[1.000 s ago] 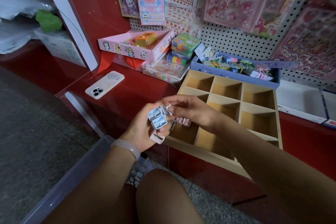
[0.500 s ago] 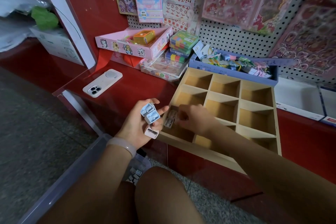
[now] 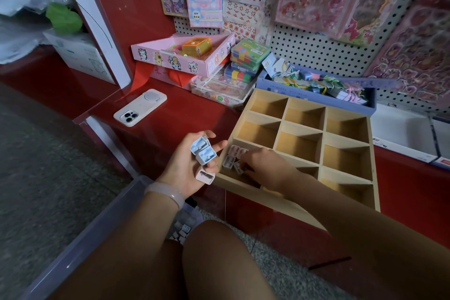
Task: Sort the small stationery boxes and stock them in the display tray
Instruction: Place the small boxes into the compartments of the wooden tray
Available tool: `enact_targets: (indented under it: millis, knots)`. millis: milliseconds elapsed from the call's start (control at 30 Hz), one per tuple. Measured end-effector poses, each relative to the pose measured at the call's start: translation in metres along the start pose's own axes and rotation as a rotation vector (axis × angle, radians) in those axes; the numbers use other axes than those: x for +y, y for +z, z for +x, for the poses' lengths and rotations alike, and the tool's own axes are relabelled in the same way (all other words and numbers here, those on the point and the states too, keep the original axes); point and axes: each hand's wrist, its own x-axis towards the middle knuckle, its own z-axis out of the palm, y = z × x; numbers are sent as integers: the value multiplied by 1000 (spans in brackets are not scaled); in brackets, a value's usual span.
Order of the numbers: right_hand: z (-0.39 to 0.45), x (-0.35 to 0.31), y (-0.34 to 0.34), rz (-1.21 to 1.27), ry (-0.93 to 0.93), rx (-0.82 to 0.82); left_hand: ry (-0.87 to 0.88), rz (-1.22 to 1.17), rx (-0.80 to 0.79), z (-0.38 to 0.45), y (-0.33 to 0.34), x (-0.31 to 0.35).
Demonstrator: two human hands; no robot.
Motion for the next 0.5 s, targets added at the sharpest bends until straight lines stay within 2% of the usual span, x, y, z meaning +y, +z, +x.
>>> enact_targets:
  millis: [400, 500]
  knots:
    - [4, -7, 2, 12, 28, 72, 8, 20, 19, 1, -2, -1]
    - [6, -5, -8, 136, 33, 178, 18, 18, 13, 4, -2, -2]
